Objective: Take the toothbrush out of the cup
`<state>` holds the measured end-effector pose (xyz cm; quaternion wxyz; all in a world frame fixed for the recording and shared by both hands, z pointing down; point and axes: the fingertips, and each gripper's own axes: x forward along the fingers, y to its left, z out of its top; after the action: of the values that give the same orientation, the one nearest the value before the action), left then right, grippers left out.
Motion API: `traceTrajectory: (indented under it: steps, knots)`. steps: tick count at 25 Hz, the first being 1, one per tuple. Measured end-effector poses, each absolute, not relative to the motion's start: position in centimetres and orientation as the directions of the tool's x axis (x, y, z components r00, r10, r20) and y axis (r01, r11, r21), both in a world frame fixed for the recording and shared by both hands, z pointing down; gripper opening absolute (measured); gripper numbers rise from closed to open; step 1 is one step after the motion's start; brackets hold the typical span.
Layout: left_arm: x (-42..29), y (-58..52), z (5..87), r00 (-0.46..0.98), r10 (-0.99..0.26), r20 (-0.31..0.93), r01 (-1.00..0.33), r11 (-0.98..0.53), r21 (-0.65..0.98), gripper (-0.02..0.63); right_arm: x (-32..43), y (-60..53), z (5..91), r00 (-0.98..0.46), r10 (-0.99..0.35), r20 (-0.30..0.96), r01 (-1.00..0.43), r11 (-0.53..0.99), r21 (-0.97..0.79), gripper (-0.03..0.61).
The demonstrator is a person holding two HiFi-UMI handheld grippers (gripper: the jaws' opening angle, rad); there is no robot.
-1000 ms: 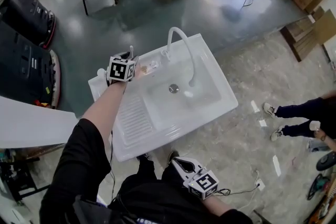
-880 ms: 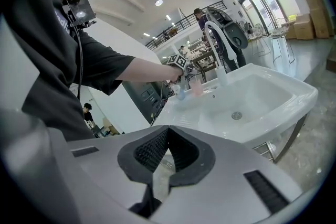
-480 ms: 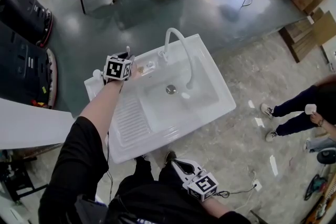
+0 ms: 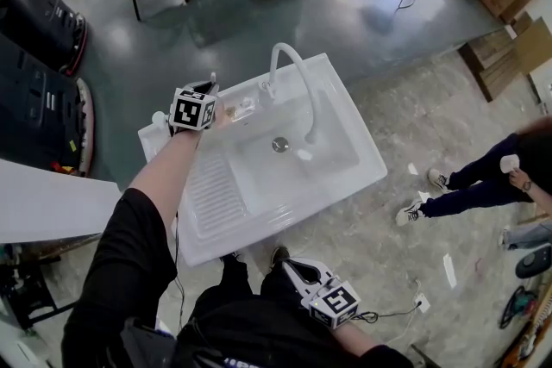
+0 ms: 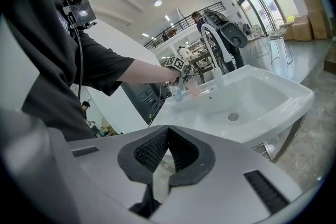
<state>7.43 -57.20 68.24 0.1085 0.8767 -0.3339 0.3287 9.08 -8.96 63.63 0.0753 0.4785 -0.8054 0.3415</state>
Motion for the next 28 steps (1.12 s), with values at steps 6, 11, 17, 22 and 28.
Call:
traceTrajectory:
  steps: [6, 11, 17, 22, 28]
  knots:
    - [7.0, -57.1, 65.9, 0.594, -0.54, 0.597, -0.651, -0.758, -0.038, 0.026, 8.6, -9.2, 62.6, -0.539, -0.721, 0.436, -0.818, 0.326, -0.474, 0.011]
    - [6.6, -56.7, 63.8, 0.617, -0.548, 0.564, -0.651, -0.759, -0.026, 0.026, 8.2, -9.5, 62.1, -0.552, -0.722, 0.417, -0.813, 0.353, -0.464, 0.011]
    - [6.9, -54.7, 61.4, 0.644, -0.542, 0.54, -0.63, -0.776, -0.028, 0.025, 8.3, -8.9, 61.7, -0.559, -0.729, 0.396, -0.807, 0.369, -0.46, 0.011]
    - [6.3, -53.5, 59.5, 0.656, -0.543, 0.524, -0.616, -0.787, -0.043, 0.025, 7.8, -9.3, 60.5, -0.561, -0.739, 0.372, -0.806, 0.386, -0.449, 0.011]
    - [5.8, -51.2, 57.6, 0.671, -0.536, 0.513, -0.592, -0.803, -0.065, 0.025, 7.3, -8.7, 60.1, -0.579, -0.74, 0.342, -0.794, 0.415, -0.445, 0.011]
